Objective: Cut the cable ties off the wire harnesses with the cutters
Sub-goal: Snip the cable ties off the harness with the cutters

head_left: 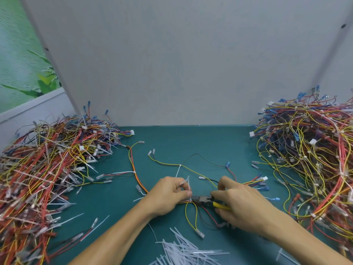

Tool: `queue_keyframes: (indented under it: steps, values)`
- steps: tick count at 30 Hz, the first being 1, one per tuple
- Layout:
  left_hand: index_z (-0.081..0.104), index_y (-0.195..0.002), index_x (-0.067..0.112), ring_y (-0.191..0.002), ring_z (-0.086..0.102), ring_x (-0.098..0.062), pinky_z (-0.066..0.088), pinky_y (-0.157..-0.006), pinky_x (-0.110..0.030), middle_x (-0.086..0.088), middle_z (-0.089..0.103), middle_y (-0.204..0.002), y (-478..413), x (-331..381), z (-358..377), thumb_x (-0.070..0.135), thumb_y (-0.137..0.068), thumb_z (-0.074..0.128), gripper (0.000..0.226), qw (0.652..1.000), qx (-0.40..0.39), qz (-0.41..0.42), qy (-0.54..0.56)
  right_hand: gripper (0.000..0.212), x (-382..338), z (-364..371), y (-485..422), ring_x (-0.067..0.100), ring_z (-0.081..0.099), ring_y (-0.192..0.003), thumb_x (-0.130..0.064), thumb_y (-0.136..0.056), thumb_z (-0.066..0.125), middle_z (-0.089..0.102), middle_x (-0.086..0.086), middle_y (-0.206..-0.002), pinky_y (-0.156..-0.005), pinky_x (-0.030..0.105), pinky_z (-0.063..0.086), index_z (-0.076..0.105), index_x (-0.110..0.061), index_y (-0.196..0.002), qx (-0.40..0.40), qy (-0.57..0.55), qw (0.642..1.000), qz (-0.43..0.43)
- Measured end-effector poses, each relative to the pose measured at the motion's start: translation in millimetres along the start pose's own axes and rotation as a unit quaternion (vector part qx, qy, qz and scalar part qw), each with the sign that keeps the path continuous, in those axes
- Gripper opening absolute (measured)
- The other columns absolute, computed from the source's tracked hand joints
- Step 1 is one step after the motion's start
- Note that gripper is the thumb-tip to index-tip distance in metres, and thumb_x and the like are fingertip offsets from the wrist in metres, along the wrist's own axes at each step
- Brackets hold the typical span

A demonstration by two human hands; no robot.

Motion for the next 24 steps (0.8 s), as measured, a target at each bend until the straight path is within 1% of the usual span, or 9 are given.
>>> queue_keyframes:
  steps: [2, 6, 13, 19, 20, 21, 22, 23, 24]
  values:
    - [0.062, -0.07, 0.025, -0.052, 0.031, -0.01, 0.026, -0.053, -0.028, 0.01, 0.036, -0.049, -0.2, -0.4, -0.2, 0.025, -0.085, 0.067, 0.016, 1.0, 0.0, 0.0, -0.001, 0.023, 1.0, 0.4, 0.0, 0.025, 0.056, -0.088, -0.043, -0.088, 0.044, 0.04, -0.006, -0.112, -0.063, 0.031, 0.031, 0.053, -0.026, -0.101, -0.002, -0.004, 1.0, -0.004]
    - [0.062, -0.071, 0.024, -0.05, 0.031, -0.008, 0.026, -0.052, -0.025, 0.011, 0.036, -0.046, -0.2, -0.9, 0.3, 0.024, -0.085, 0.067, 0.015, 1.0, -0.005, -0.002, 0.007, 0.023, 1.1, 0.7, -1.2, 0.025, 0.056, -0.089, -0.043, -0.087, 0.045, 0.041, -0.006, -0.112, -0.064, 0.032, 0.033, 0.053, -0.026, -0.101, 0.006, -0.01, 1.0, -0.012]
    - [0.062, -0.07, 0.024, -0.052, 0.03, -0.01, 0.024, -0.054, -0.029, 0.009, 0.035, -0.051, 0.4, 0.8, 0.1, 0.024, -0.086, 0.067, 0.016, 1.0, -0.006, 0.003, 0.008, 0.026, -1.7, 0.9, -5.3, 0.025, 0.056, -0.09, -0.041, -0.089, 0.043, 0.045, -0.005, -0.11, -0.068, 0.033, 0.04, 0.055, -0.027, -0.106, 0.015, -0.007, 1.0, -0.019]
    - [0.062, -0.071, 0.024, -0.051, 0.03, -0.008, 0.024, -0.053, -0.027, 0.009, 0.035, -0.049, 0.3, 1.7, 0.3, 0.022, -0.086, 0.067, 0.016, 1.0, -0.008, 0.004, 0.008, 0.022, -1.3, 1.2, -7.5, 0.027, 0.056, -0.088, -0.037, -0.09, 0.041, 0.046, -0.005, -0.111, -0.062, 0.031, 0.032, 0.055, -0.026, -0.104, 0.028, 0.026, 0.999, -0.029]
    - [0.062, -0.07, 0.024, -0.05, 0.03, -0.007, 0.025, -0.052, -0.026, 0.01, 0.035, -0.049, 0.2, 1.6, 0.1, 0.022, -0.086, 0.067, 0.016, 1.0, -0.007, 0.004, 0.008, 0.021, -2.8, -1.5, -7.3, 0.028, 0.056, -0.086, -0.036, -0.09, 0.043, 0.047, -0.005, -0.11, -0.061, 0.031, 0.031, 0.056, -0.026, -0.103, 0.038, 0.036, 0.998, -0.036]
    - [0.062, -0.07, 0.024, -0.05, 0.03, -0.007, 0.025, -0.052, -0.026, 0.01, 0.036, -0.048, 0.0, 1.5, 0.1, 0.022, -0.086, 0.067, 0.017, 1.0, -0.007, 0.003, 0.007, 0.017, -5.6, -5.4, -6.9, 0.027, 0.057, -0.082, -0.035, -0.088, 0.049, 0.05, -0.004, -0.106, -0.059, 0.03, 0.029, 0.058, -0.025, -0.098, 0.056, 0.046, 0.996, -0.05]
    - [0.062, -0.07, 0.024, -0.05, 0.03, -0.007, 0.024, -0.052, -0.026, 0.01, 0.035, -0.049, 0.1, 1.3, 0.2, 0.022, -0.086, 0.067, 0.017, 1.0, -0.008, 0.003, 0.006, 0.013, -7.1, -8.2, -6.9, 0.025, 0.058, -0.072, -0.035, -0.081, 0.06, 0.055, -0.003, -0.097, -0.054, 0.028, 0.027, 0.062, -0.025, -0.09, 0.071, 0.068, 0.993, -0.068]
    - [0.062, -0.07, 0.024, -0.05, 0.029, -0.008, 0.024, -0.052, -0.026, 0.01, 0.035, -0.049, 0.1, 1.2, 0.3, 0.022, -0.086, 0.067, 0.017, 1.0, -0.009, 0.003, 0.007, 0.015, -8.9, -10.8, -6.6, 0.022, 0.057, -0.059, -0.034, -0.07, 0.072, 0.058, -0.003, -0.085, -0.049, 0.026, 0.024, 0.064, -0.025, -0.078, 0.074, 0.09, 0.99, -0.079]
    - [0.062, -0.07, 0.024, -0.051, 0.029, -0.008, 0.024, -0.052, -0.026, 0.01, 0.035, -0.049, 0.1, 1.1, 0.4, 0.022, -0.086, 0.067, 0.017, 1.0, -0.01, 0.003, 0.01, 0.02, -10.1, -12.8, -5.7, 0.019, 0.053, -0.049, -0.033, -0.058, 0.08, 0.057, -0.004, -0.074, -0.046, 0.024, 0.02, 0.064, -0.026, -0.068, 0.071, 0.102, 0.989, -0.083]
Point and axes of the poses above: each hand's wrist, its own y-axis away from the middle knuckle, its own z-axis out of the palm, x = y × z, the point moved 4 cm from there along -y, towards the middle knuckle
